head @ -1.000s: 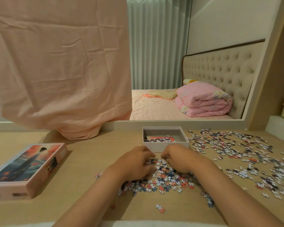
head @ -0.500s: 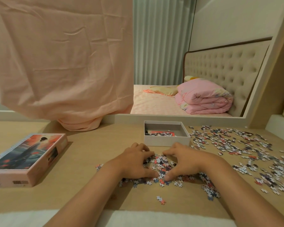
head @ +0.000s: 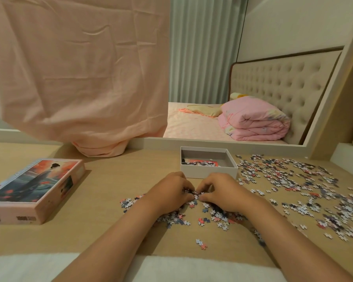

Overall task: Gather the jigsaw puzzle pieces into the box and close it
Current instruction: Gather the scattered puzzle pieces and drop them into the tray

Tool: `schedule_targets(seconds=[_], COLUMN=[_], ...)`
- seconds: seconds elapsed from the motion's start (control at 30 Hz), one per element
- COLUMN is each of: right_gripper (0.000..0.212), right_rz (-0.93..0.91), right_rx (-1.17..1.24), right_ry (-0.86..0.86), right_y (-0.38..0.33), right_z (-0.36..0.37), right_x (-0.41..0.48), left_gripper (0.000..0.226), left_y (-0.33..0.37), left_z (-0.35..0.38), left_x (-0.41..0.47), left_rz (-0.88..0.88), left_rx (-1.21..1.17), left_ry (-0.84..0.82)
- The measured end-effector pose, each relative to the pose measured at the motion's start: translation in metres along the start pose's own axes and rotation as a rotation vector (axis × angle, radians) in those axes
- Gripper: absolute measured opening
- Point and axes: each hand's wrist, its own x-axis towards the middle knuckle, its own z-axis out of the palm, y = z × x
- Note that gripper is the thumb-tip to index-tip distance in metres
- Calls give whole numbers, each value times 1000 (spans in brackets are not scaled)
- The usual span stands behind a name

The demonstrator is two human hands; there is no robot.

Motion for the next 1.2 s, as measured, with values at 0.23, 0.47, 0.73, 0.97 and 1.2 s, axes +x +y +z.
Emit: schedule_targets(seconds=[0.23,0.47,0.73,0.97,1.2], right_gripper=[6,7,18,29,35], right_rz=[10,18,10,28,19], right_rx=[75,232,91,24,-97], right_ry=[64,326,424,274,59], right_y=[5,6,18,32,23], right_z=[2,-32,-34,-27,-22], right_x=[6,32,70,74,61], left_gripper=[13,11,32,35,39], left_y=[4,6,-2,-30,-32], left_z=[-5,-31,-20,-6,-9], left_x=[9,57,92,94,78], left_rz=[-25,-56,-70,-84,-136], left_rx=[-130,-336,-321,-143,-139], left_ry=[65,253,383,183,9])
